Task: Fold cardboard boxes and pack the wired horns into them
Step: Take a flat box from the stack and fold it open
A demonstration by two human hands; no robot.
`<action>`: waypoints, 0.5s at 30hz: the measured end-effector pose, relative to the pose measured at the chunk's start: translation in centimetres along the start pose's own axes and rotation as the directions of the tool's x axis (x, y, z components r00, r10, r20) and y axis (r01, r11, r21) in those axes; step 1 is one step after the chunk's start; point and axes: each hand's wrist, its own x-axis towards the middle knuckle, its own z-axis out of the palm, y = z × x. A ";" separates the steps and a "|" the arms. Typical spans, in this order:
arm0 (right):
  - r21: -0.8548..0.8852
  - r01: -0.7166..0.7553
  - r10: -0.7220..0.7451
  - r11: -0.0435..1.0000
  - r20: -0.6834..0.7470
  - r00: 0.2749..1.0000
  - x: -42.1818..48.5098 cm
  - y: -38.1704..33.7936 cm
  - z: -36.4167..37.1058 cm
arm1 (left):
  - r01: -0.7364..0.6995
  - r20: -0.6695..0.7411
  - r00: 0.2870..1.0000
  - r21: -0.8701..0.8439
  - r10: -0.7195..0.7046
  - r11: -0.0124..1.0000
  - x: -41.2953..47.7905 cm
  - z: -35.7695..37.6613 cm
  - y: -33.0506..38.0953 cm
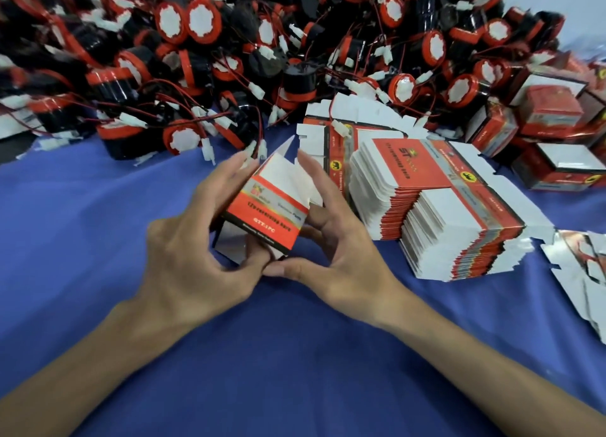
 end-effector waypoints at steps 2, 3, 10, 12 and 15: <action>0.004 0.004 -0.004 1.000 0.001 1.000 -0.2 -0.1 0.2 | 0.030 0.022 0.999 -0.098 -0.028 0.995 -0.1 0.0 -0.3; 0.009 0.010 -0.010 1.000 0.007 1.000 -0.3 -0.2 0.3 | 0.032 0.029 0.999 -0.133 -0.028 0.991 -0.1 0.1 -0.4; 0.088 -0.012 0.008 0.996 0.047 0.999 -0.5 -0.7 0.0 | -0.057 0.145 0.985 -0.253 0.096 0.966 -0.4 0.5 -1.2; 0.115 -0.015 0.008 0.993 0.062 0.998 -0.7 -0.8 0.1 | -0.078 0.196 0.970 -0.317 0.146 0.945 -0.3 0.3 -1.6; 0.127 -0.018 0.011 0.992 0.052 0.999 -0.6 -0.9 0.5 | 0.002 0.308 0.935 -0.502 0.177 0.865 -0.4 0.2 -2.1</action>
